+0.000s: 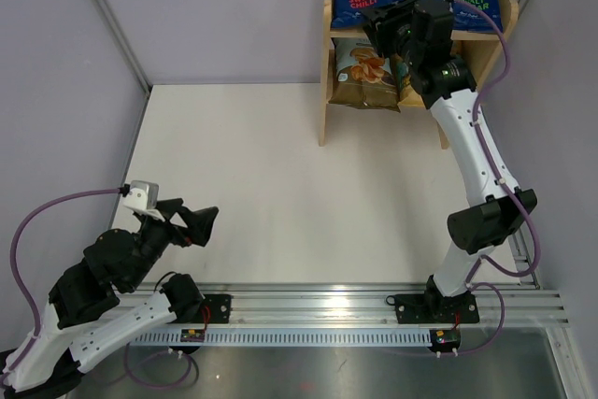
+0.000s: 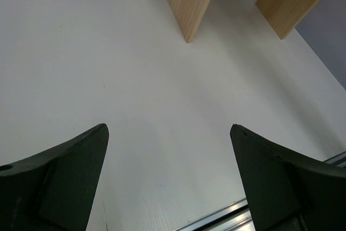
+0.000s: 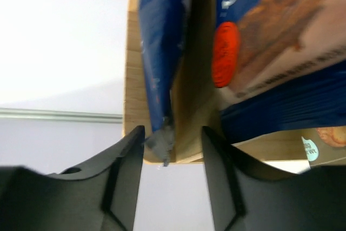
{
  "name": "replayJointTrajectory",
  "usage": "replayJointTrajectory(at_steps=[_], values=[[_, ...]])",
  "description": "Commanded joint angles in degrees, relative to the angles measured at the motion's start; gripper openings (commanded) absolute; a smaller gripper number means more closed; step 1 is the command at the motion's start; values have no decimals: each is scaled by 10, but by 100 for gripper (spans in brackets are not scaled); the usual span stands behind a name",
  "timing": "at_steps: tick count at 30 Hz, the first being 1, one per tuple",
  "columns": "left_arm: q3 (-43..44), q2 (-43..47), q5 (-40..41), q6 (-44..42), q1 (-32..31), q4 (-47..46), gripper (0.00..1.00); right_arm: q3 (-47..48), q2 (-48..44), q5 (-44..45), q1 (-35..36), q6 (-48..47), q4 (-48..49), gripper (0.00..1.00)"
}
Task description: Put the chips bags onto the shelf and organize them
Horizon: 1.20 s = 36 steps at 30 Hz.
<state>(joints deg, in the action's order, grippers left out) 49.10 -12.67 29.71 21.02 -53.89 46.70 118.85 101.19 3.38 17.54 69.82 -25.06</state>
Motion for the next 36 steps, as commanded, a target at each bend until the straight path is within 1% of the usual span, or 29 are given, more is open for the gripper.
replayJointTrajectory(at_steps=[1,3,5,6,7,8,11,13,14,15,16,17,18,19,20,21,22,23,25,26,29,30,33,36], values=[[2,2,35,7,1,-14,98,4,-31,7,6,-34,-16,56],[6,0,49,21,3,-11,99,-10,-39,12,6,-46,-22,65],[9,-6,70,29,10,-7,99,-28,-59,12,7,-56,-11,69],[11,-9,77,32,14,-5,99,-46,-66,13,6,-59,-7,72],[13,-11,85,34,23,-2,99,-54,-79,10,6,-62,-3,78],[13,-17,93,37,30,1,99,-59,-85,8,6,-71,1,81],[13,-34,96,39,69,-5,99,-77,-105,-6,6,-98,3,86],[13,-45,90,36,121,-13,99,-100,-130,-22,5,-121,10,93],[11,-51,66,27,145,-20,99,-111,-141,-25,5,-148,15,99],[8,-63,44,20,199,-28,99,-141,-154,-30,5,-165,24,99],[0,-68,-10,12,230,-47,99,-156,-182,-50,5,-186,31,99],[-2,-75,-37,1,263,-54,99,-172,-197,-56,5,-229,33,99],[-4,-89,-60,-4,325,-59,99,-199,-227,-59,5,-251,31,99],[-6,-95,-109,-8,354,-69,99,-214,-242,-63,5,-273,26,99],[-9,-102,-129,-15,381,-74,99,-226,-258,-63,6,-322,12,99],[-9,-106,-148,-18,422,-77,99,-249,-273,-58,6,-347,1,99],[-10,-117,-169,-21,435,-81,99,-258,-305,-39,6,-372,-10,99],[-8,-121,-172,-26,440,-81,99,-270,-319,-21,6,-416,-38,99],[-8,-129,-162,-28,442,-78,99,-309,-368,21,6,-453,-59,99],[-10,-128,-160,-32,442,-78,99,-325,-385,29,5,-490,-73,100],[-34,-120,-173,-50,442,-101,99,-409,-455,56,5,-537,-91,99],[-38,-119,-176,-55,442,-104,99,-423,-485,60,5,-546,-96,100],[-60,-111,-182,-67,442,-114,99,-468,-537,67,5,-572,-123,99],[-65,-100,-193,-70,442,-118,99,-492,-576,65,5,-586,-164,100]])
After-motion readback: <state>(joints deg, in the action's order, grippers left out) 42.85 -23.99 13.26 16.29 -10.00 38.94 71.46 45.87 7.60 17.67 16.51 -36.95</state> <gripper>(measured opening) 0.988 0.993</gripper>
